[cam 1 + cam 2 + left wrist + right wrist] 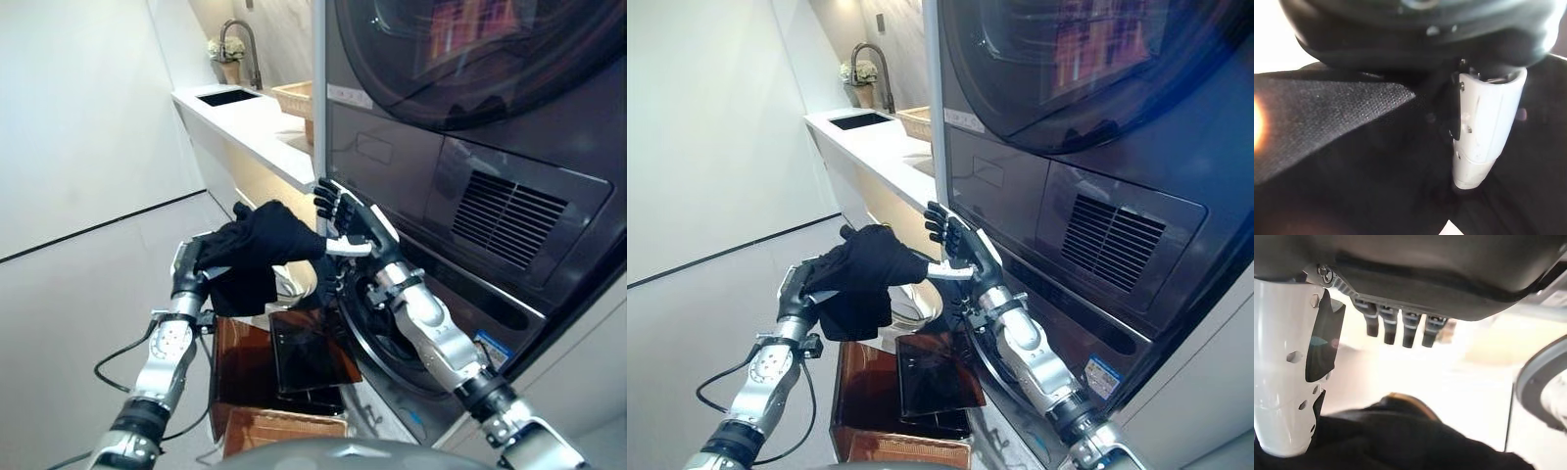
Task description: Pick up the clothes and place them into the washing machine
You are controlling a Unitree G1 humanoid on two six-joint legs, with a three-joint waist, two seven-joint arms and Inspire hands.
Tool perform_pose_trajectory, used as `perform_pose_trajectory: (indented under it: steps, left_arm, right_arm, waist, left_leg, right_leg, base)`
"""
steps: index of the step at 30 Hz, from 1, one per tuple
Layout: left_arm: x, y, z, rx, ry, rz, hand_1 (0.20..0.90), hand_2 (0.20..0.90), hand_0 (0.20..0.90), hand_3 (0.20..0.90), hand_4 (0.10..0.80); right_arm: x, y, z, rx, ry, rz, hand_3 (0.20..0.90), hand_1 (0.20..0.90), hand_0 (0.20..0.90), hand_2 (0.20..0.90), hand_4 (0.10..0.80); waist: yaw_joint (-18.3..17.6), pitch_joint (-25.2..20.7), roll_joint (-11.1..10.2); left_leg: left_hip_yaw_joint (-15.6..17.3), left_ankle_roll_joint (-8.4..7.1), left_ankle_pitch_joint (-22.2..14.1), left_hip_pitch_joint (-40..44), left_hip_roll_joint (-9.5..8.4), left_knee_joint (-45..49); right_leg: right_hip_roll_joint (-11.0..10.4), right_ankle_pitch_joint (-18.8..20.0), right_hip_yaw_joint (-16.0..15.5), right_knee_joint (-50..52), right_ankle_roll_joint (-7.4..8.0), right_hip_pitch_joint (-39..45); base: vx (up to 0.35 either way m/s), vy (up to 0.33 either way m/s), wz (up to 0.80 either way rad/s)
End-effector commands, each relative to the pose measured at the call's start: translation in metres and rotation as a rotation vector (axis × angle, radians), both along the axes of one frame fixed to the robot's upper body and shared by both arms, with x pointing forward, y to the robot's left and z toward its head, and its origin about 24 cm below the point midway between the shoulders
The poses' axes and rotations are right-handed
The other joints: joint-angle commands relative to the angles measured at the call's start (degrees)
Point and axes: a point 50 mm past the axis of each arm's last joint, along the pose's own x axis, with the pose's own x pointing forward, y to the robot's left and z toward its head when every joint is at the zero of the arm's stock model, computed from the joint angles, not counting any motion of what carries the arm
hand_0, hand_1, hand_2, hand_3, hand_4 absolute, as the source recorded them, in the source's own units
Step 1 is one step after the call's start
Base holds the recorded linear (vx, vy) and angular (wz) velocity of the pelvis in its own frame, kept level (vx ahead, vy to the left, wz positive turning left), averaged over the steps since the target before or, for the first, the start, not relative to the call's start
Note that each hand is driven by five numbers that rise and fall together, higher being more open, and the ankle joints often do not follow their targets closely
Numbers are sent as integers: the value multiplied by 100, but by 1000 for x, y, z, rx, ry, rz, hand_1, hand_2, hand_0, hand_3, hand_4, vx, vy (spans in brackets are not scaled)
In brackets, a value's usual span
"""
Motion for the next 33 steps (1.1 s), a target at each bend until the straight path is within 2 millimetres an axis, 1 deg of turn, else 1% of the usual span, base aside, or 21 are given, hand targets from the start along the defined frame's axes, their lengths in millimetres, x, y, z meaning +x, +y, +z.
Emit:
perform_pose_trajectory:
  steps: [1, 4, 5, 10, 11, 16, 22, 23, 25, 28, 31, 33]
  left_arm:
    - [19, 45, 62, 103, -289, 134, 200, 200, 200, 200, 300]
    - [18, 48, 64, 105, -296, 149, 200, 200, 200, 200, 300]
    - [18, 50, 66, 109, -304, 161, 200, 200, 200, 200, 300]
    - [18, 53, 68, 112, -312, 173, 200, 200, 200, 200, 300]
    - [18, 55, 70, 129, -318, 177, 200, 200, 200, 200, 300]
    - [17, 63, 73, 180, -318, 210, 200, 200, 200, 200, 300]
    - [17, 75, 81, 358, -308, 244, 200, 200, 200, 200, 300]
    - [19, 75, 85, 394, -317, 237, 200, 200, 200, 200, 300]
    - [18, 76, 86, 395, -320, 236, 200, 200, 200, 200, 300]
    - [18, 74, 89, 397, -340, 228, 200, 200, 200, 200, 300]
    - [18, 67, 92, 391, -363, 204, 200, 200, 200, 200, 300]
    - [19, 55, 98, 390, -402, 159, 200, 200, 200, 200, 300]
  right_arm:
    - [-1, 1, 50, 156, -268, 4, 900, 900, 900, 900, 800]
    - [-5, -3, 41, 133, -231, 2, 900, 900, 900, 900, 800]
    - [-8, -6, 34, 125, -206, -1, 900, 900, 900, 900, 800]
    - [-14, -11, 26, 115, -177, -8, 900, 900, 900, 900, 800]
    - [-18, -16, 22, 101, -161, -16, 900, 900, 900, 900, 800]
    - [-27, -29, 21, 92, -157, -41, 900, 900, 900, 900, 800]
    - [-34, -36, 24, 85, -174, -45, 900, 900, 900, 900, 800]
    - [-34, -35, 26, 99, -183, -41, 900, 900, 900, 900, 800]
    - [-33, -33, 26, 106, -183, -34, 900, 900, 900, 900, 800]
    - [-32, -23, 27, 134, -185, 1, 900, 900, 900, 900, 800]
    - [-28, -11, 27, 166, -177, 32, 900, 900, 900, 900, 800]
    - [-25, 3, 27, 202, -170, 71, 900, 900, 900, 900, 800]
  waist:
    - [-82, -507, -443]
    - [-108, -501, -444]
    - [-127, -490, -443]
    - [-153, -491, -440]
    - [-175, -488, -437]
    - [-234, -481, -428]
    - [-282, -478, -415]
    - [-290, -474, -405]
    - [-287, -471, -403]
    - [-270, -474, -390]
    - [-245, -475, -379]
    - [-213, -472, -371]
  left_leg:
    - [107, -121, -278, -206, -235, 44]
    - [116, -123, -278, -208, -235, 41]
    - [120, -120, -280, -211, -233, 44]
    - [125, -122, -280, -212, -229, 41]
    - [129, -125, -282, -211, -224, 38]
    - [151, -130, -278, -218, -227, 41]
    - [169, -140, -277, -215, -221, 40]
    - [168, -140, -274, -215, -222, 43]
    - [173, -139, -277, -212, -223, 44]
    - [184, -138, -280, -207, -220, 42]
    - [188, -140, -278, -208, -214, 45]
    - [172, -140, -273, -209, -215, 48]
  right_leg:
    - [-211, 904, 19, -1491, 261, 268]
    - [-207, 915, 30, -1498, 263, 255]
    - [-210, 920, 40, -1495, 263, 244]
    - [-209, 919, 46, -1493, 263, 239]
    - [-212, 916, 41, -1491, 263, 234]
    - [-212, 915, 50, -1480, 269, 218]
    - [-217, 913, 61, -1471, 280, 213]
    - [-219, 915, 65, -1469, 281, 209]
    - [-220, 916, 77, -1468, 284, 209]
    - [-223, 921, 90, -1471, 284, 207]
    - [-223, 918, 74, -1471, 277, 210]
    - [-222, 912, 55, -1470, 270, 221]
  base:
    - [-6, -8, -3]
    - [0, 0, 0]
    - [0, 0, 0]
    - [0, 0, 0]
    - [0, 0, 0]
    - [0, 0, 0]
    - [-1, -3, -1]
    - [0, 0, 0]
    - [0, 0, 0]
    - [0, 0, 0]
    - [0, 0, 0]
    - [0, 0, 0]
